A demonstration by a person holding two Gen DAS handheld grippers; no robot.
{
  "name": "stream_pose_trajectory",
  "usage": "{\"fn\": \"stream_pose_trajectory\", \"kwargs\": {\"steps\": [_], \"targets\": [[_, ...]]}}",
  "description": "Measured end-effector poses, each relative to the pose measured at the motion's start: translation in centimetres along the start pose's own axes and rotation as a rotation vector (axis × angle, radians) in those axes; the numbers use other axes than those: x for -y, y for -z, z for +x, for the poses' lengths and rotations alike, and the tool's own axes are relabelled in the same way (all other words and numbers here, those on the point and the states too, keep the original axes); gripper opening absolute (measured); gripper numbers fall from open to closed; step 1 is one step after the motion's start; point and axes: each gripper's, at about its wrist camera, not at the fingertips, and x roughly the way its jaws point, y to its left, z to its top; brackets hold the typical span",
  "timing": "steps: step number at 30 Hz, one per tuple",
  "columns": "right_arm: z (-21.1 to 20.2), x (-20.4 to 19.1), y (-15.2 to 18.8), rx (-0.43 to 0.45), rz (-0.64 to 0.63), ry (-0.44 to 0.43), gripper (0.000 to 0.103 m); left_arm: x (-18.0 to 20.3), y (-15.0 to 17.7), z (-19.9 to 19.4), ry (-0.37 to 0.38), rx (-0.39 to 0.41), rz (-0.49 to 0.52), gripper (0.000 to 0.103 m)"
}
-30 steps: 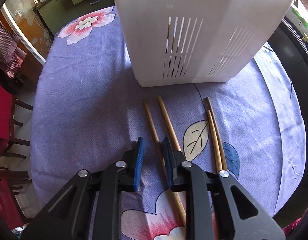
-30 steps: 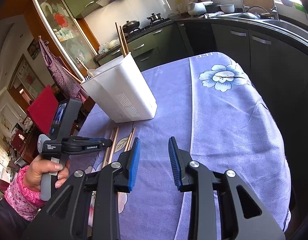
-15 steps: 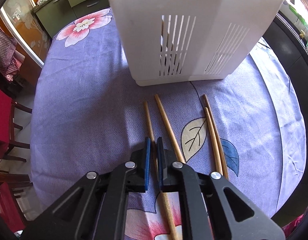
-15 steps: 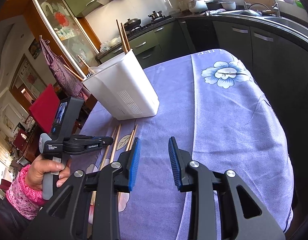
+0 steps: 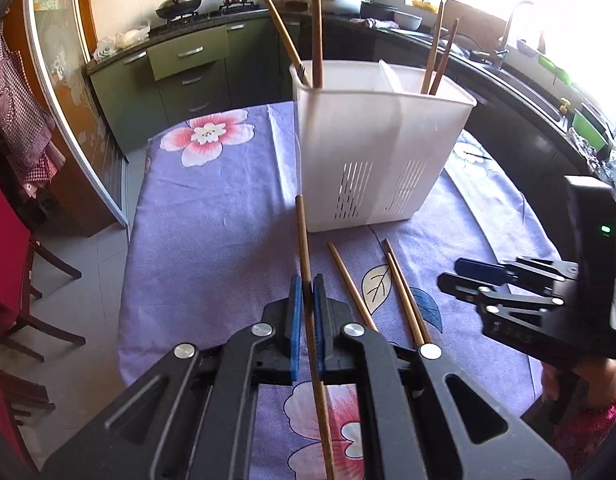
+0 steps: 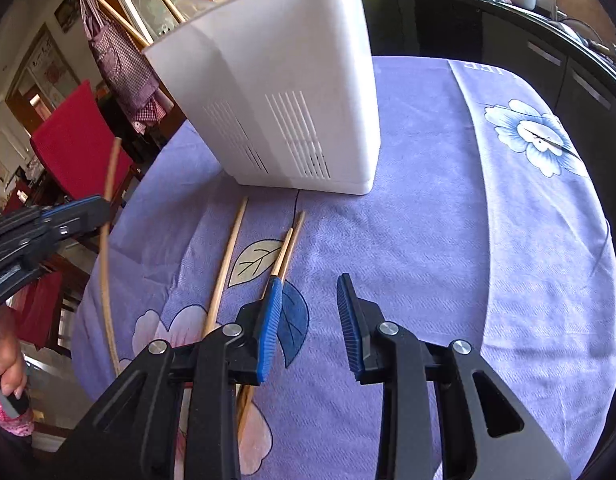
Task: Organize utensils
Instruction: 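Close the left tool on its chopstick while the right tool grasps another chopstick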
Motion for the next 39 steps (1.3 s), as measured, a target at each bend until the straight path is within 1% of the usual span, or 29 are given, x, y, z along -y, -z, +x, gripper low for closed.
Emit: {"fn": "stream_pose_trajectory", "kwargs": {"steps": [3,5,8,11,19,25,29,34,36,38,39], "targets": [[2.1,-0.5,-1.4,-0.033,-0.01,0.041,0.029,-0.1,0.3,-1.0,0.008,0.021,0.012,0.006],[3.3,-0.7,-2.1,-0.05,-0.009,0.058,0.027,-0.5,0.3,-0.8,0.02,0.014,0.013,0.006],[4.1,-0.9,-2.4,-0.07,-0.007,0.064,0.026,-1.0,0.4,-0.4,0.027,0.003,0.009,0.006],[4.4,-1.2,-2.2,-0.081,-0.014,0.079,0.027,-1.5,0.4,-0.3,0.031,0.0,0.003,0.006],[4.7,-2.8,-1.7,-0.091,-0.053,0.083,0.027,-1.8,0.6,-0.4,0.035,0.01,0.0,0.006],[5.2,-3.6,-1.8,-0.102,-0.079,0.113,0.026,-1.8,0.7,-0.7,0.04,0.013,0.001,0.006],[5.6,-4.1,-1.8,-0.13,-0.118,0.131,0.027,-2.2,0.6,-1.3,0.04,0.03,-0.008,0.006],[6.0,-4.6,-2.1,-0.117,-0.142,0.164,0.026,-2.6,0.7,-2.4,0.027,0.058,-0.007,0.006],[6.3,-5.0,-2.2,-0.107,-0.155,0.177,0.023,-2.7,0.8,-2.7,0.025,0.061,-0.008,0.006],[6.4,-5.3,-2.2,-0.109,-0.146,0.164,0.009,-2.7,0.8,-2.6,0.017,0.055,-0.004,0.006],[6.4,-5.1,-2.3,-0.109,-0.136,0.156,0.009,-2.8,0.8,-2.3,0.012,0.044,-0.004,0.006]]}}
